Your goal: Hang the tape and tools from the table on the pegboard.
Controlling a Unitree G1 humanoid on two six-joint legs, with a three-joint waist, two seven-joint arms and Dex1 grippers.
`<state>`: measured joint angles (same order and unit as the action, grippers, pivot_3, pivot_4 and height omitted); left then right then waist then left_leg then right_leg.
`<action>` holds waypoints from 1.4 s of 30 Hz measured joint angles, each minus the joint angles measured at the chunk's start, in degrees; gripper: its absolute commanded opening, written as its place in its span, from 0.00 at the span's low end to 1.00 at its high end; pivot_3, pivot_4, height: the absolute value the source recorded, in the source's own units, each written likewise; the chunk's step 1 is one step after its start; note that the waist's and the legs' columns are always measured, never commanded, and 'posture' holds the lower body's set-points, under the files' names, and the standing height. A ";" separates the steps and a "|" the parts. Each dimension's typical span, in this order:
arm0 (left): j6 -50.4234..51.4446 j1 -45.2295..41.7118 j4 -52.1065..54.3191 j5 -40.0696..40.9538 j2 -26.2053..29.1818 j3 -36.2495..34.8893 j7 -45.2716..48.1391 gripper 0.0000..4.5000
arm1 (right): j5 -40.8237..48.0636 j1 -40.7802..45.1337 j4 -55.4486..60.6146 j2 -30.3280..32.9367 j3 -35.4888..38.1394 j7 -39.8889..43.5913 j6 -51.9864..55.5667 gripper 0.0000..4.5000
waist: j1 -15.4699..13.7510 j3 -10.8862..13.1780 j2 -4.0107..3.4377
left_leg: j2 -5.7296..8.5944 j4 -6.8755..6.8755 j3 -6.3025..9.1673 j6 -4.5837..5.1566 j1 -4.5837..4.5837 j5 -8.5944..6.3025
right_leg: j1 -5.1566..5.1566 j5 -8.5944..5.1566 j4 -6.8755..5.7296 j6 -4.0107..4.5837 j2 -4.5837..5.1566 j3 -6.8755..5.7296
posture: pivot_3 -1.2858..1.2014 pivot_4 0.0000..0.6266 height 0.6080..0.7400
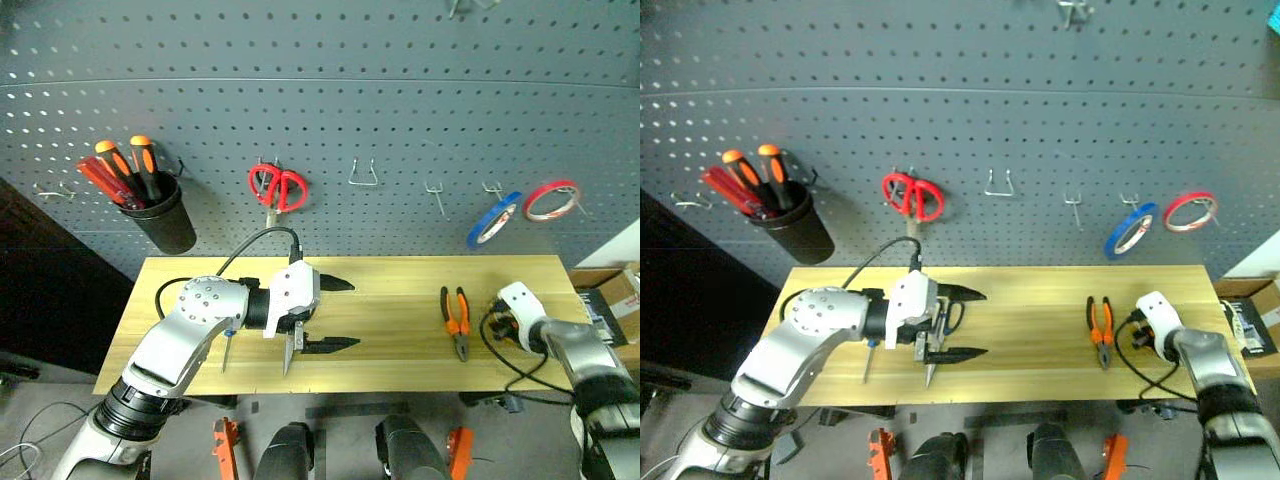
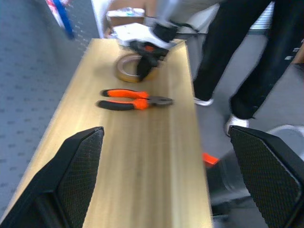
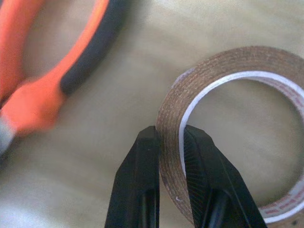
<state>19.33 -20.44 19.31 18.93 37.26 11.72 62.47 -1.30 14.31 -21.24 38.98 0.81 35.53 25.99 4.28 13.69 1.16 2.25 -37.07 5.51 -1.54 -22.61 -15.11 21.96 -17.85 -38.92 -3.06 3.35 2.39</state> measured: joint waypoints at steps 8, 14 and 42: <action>-1.94 0.16 -1.35 1.67 -2.57 -4.09 -2.36 0.99 | -4.98 -16.23 52.55 -6.89 7.27 -14.00 9.49 0.10 | 0.18 -0.05 -0.08 | -0.08 0.00 0.13 -0.15 -0.26 0.09 | 0.31 0.02 -0.12 -0.02 -0.11 -0.05 | 0.48 0.34 1.00; -2.06 -0.53 -2.10 3.68 -3.94 -6.58 -4.04 0.99 | -18.83 -15.81 61.86 -9.54 -5.12 -23.31 -1.09 0.10 | 0.20 -0.07 -0.05 | 0.00 -0.06 0.11 -0.37 -0.25 0.23 | 0.29 0.07 -0.10 -0.11 -0.07 -0.04 | 0.49 0.32 1.00; -9.29 -0.93 -10.61 -3.00 -1.00 -7.38 -8.84 0.99 | -15.95 -12.98 41.82 -24.12 -11.11 -23.69 -10.22 1.00 | 0.26 -0.12 -0.01 | 0.00 -0.05 0.13 -0.50 -0.23 0.32 | 0.34 0.11 -0.20 -0.06 -0.08 -0.01 | 0.49 0.32 1.00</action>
<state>10.03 -21.37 8.70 15.93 36.26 4.34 53.63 -17.25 1.33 20.58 14.86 -10.30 11.84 15.77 4.54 13.57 1.15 2.25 -37.12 5.64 -2.05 -22.84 -14.78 22.30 -17.74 -39.12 -3.12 3.27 2.38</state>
